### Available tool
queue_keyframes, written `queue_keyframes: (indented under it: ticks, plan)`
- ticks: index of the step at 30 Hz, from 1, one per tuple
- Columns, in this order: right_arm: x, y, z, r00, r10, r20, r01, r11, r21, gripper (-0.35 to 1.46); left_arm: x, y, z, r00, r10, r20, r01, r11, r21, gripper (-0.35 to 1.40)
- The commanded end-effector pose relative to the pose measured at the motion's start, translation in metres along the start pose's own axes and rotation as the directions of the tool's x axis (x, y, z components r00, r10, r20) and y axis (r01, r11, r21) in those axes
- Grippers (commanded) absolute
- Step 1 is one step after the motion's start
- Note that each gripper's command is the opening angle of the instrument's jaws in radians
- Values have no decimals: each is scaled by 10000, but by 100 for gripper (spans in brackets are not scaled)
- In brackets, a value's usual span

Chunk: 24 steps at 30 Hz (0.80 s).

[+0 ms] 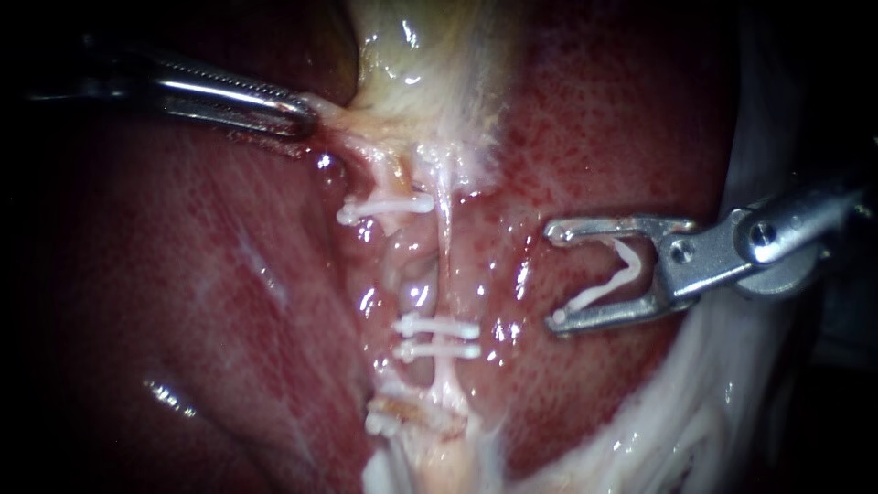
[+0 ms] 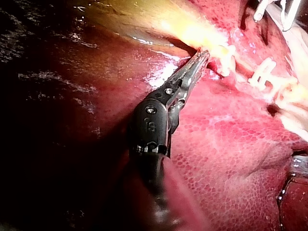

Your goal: Clipping third clip right tube

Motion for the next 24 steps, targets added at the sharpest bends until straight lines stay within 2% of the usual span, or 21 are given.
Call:
queue_keyframes:
  ticks: [1,4,6,11,14,17,21,24]
  plan:
    - [0,0,0,10000,0,-2,0,10000,2,49,1,1,-2,10000,-8,-1,8,10000,-8,-35]
    - [0,0,0,10000,3,-30,-3,10000,-7,49,9,2,-15,10000,-46,26,46,10000,-30,-35]
    - [0,0,0,10000,3,-30,-3,10000,-7,49,19,4,-29,9998,-162,-79,162,9999,58,-35]
    - [1,-1,1,9999,124,-70,-124,9999,11,49,43,8,-65,9990,80,-446,-66,9995,306,-35]
    - [2,-1,2,9996,250,-117,-249,9997,52,49,49,9,-74,9984,136,-540,-116,9992,373,-35]
    - [5,-1,7,9973,678,-266,-672,9975,237,49,49,10,-76,9985,126,-540,-105,9992,393,-35]
    - [8,0,24,9816,1810,-614,-1773,9822,611,49,49,10,-73,9984,131,-542,-109,9991,409,-35]
    - [8,0,44,9581,2717,-909,-2642,9605,869,49,49,10,-73,9984,130,-542,-108,9991,414,-35]
